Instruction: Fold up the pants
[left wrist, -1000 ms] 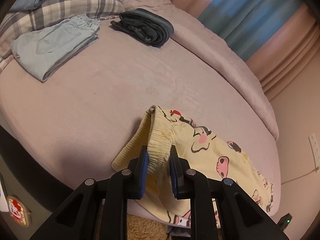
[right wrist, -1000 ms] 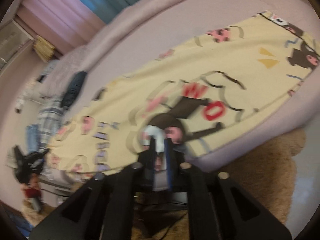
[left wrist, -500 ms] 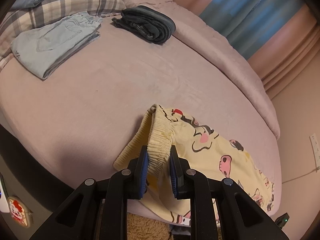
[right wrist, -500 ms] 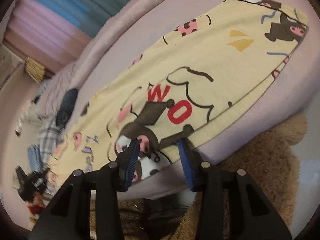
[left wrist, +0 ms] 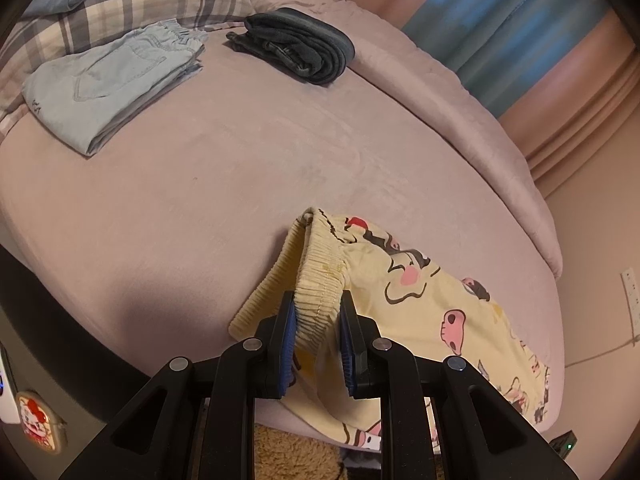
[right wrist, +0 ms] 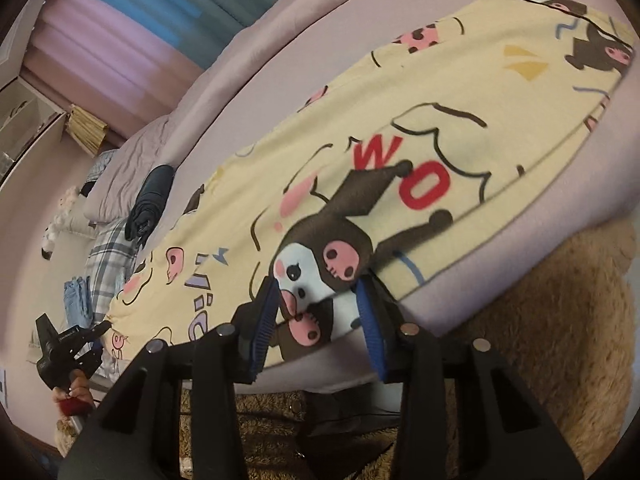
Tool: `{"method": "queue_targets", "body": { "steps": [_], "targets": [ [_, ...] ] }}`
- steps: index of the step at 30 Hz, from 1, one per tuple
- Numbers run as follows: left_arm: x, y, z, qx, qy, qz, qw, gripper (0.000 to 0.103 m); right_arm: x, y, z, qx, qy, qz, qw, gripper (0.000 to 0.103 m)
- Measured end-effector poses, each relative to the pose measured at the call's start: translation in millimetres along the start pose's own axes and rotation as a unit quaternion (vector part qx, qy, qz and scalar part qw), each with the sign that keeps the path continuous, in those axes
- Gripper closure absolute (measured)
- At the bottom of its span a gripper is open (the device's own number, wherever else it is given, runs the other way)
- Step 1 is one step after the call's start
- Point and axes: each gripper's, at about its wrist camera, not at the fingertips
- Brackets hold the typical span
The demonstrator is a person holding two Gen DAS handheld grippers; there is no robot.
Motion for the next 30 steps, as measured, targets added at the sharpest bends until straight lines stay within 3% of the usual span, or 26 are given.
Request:
{"method": "queue_targets", "body": {
  "steps": [2,4,6,12,15,18,24,28,29,30],
  "targets": [
    [-0.2,0.3,0.6,0.000,0.001,0.000,1.0000,0.084,-7.3,5.4,5.7,0.001,0.017,0.007,1.000,0.077],
    [0.1,0.9,0.9,-0.001,0.000,0.001,1.0000,0.084,-12.6,8.2,11.7,0.003,0.031,0.017,0.999,0.098],
    [0.4,1.5,1.2,-0.003,0.002,0.002,1.0000,0.084,-15.1,11.3,20.2,-0.002,0.048,0.019,0.999,0.103],
    [1.4,-6.5,1.5,-0.002,0.001,0.012,0.9999,0.084,-9.2,-15.1,11.7,-0.036,0.042,0.046,0.997,0.102],
    [2.8,-15.1,3.5,0.000,0.009,0.019,0.9998,0.084,-6.1,-36.2,3.1,-0.029,0.031,0.058,0.997,0.101],
    [6.0,-19.3,5.2,-0.022,0.029,0.025,0.9990,0.084,-2.4,-47.0,-6.1,-0.040,0.024,0.069,0.997,0.101],
    [17.2,12.3,-4.7,-0.084,0.049,-0.017,0.9951,0.084,11.4,-15.1,-2.1,0.027,0.010,0.001,1.000,0.101],
    [24.4,30.5,-9.3,-0.115,0.065,-0.047,0.9901,0.082,8.7,-3.6,8.4,0.036,0.016,-0.036,0.999,0.097],
    [24.7,32.4,-10.6,-0.119,0.067,-0.053,0.9893,0.082,4.1,-3.1,4.2,0.051,0.006,-0.057,0.997,0.092],
    [24.4,32.0,-11.5,-0.117,0.067,-0.056,0.9893,0.080,-0.6,-3.1,-0.9,0.070,-0.008,-0.082,0.994,0.072]
  ]
}}
Point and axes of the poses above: each gripper's, at about its wrist camera, not at the fingertips, and y roughly the way its jaws point, z to its right, x to its underside, and after that the axes turned 4 degrees about -y, right-handed
